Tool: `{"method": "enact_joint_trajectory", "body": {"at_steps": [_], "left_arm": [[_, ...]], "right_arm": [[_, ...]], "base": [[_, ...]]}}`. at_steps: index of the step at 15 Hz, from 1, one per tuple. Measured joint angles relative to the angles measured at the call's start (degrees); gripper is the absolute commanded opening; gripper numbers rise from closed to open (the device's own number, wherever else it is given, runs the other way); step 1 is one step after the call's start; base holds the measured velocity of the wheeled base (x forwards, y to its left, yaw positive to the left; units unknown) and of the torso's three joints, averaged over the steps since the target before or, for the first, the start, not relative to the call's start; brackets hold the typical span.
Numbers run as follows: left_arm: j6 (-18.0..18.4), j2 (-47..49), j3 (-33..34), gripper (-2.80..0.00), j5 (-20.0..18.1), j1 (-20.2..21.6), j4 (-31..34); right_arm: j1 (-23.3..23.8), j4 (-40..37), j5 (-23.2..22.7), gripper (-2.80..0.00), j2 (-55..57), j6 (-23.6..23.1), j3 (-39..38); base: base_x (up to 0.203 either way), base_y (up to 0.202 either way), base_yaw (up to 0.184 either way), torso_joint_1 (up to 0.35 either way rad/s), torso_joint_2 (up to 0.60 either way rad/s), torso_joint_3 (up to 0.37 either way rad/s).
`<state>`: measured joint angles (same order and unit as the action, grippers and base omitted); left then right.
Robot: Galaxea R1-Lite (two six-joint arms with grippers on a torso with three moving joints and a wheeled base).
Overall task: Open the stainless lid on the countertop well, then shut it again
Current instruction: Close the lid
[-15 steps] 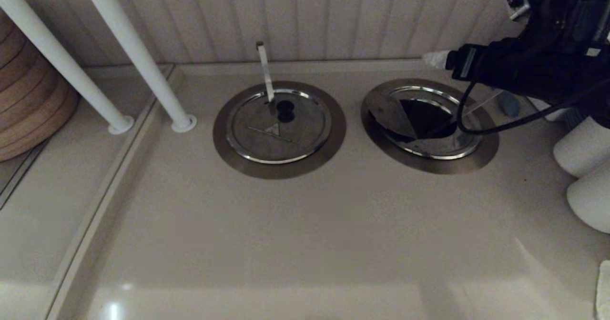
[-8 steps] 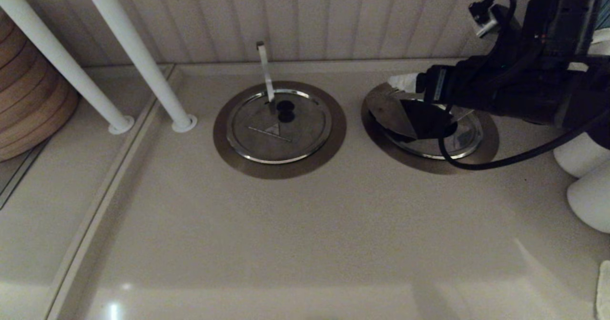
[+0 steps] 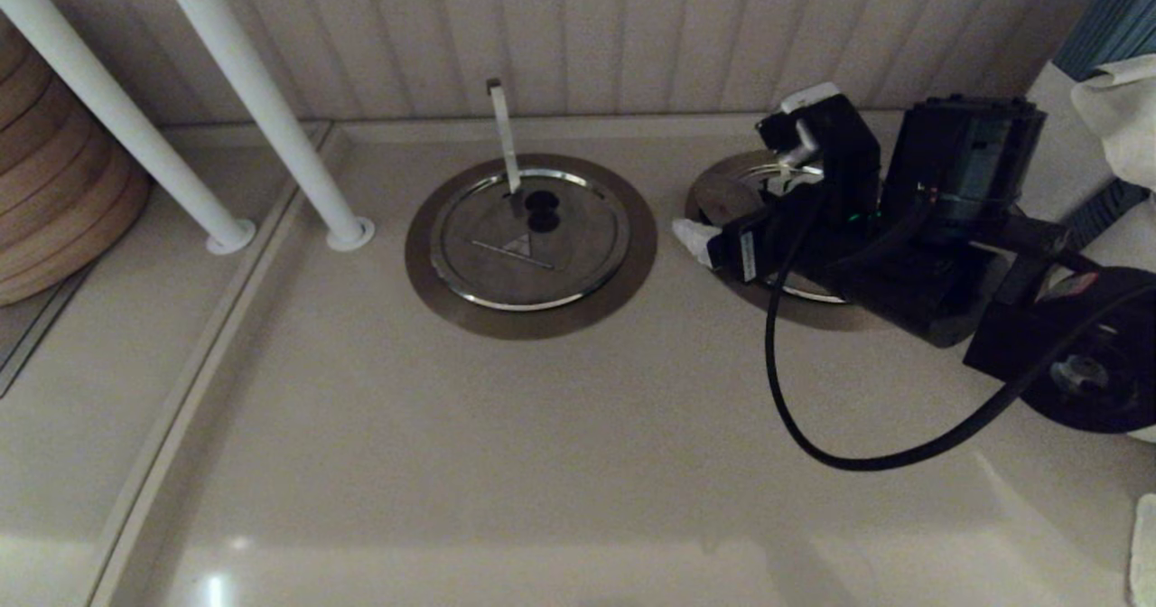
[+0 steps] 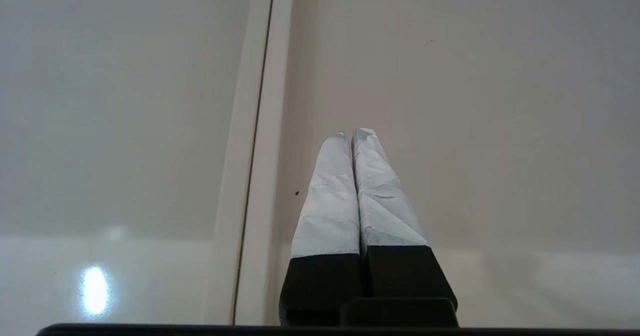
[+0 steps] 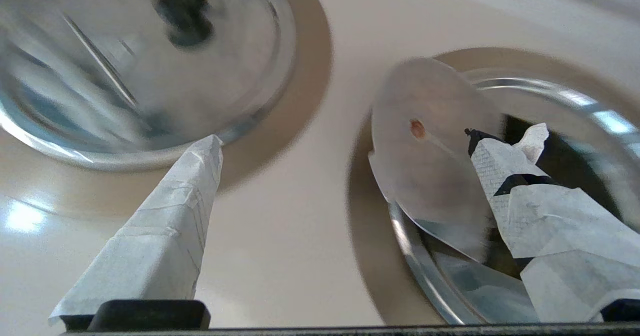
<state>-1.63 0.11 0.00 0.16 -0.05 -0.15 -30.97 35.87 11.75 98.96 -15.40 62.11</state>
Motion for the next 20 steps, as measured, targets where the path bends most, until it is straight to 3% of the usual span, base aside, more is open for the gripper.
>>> {"method": "enact_joint_trajectory", "body": {"at_steps": [4, 8, 14, 20], "left_arm": [[-0.02, 0.00, 0.00, -2.80, -0.02, 0.02, 0.01], [-0.02, 0.00, 0.00, -2.80, -0.01, 0.02, 0.02], [-0.02, 0.00, 0.00, -2.80, -0.01, 0.05, 0.02], [-0.01, 0.00, 0.00, -2.80, 0.00, 0.05, 0.00]], "right_arm": [[-3.51, 5.88, 5.91, 0.00, 0.98, -6.81, -3.68], [-3.52, 5.98, 6.93, 0.00, 2.14, -7.57, -3.77], [1.08, 8.75, 6.96, 0.00, 7.10, -8.29, -0.08], [2.84, 8.86, 6.94, 0.00, 8.70, -8.39, 1.34]], "base": [[0.000, 0.000, 0.000, 0.000, 0.00, 0.000], [0.000, 0.000, 0.000, 0.000, 0.00, 0.000], [0.000, 0.000, 0.000, 0.000, 0.00, 0.000], [0.000, 0.000, 0.000, 0.000, 0.00, 0.000]]}}
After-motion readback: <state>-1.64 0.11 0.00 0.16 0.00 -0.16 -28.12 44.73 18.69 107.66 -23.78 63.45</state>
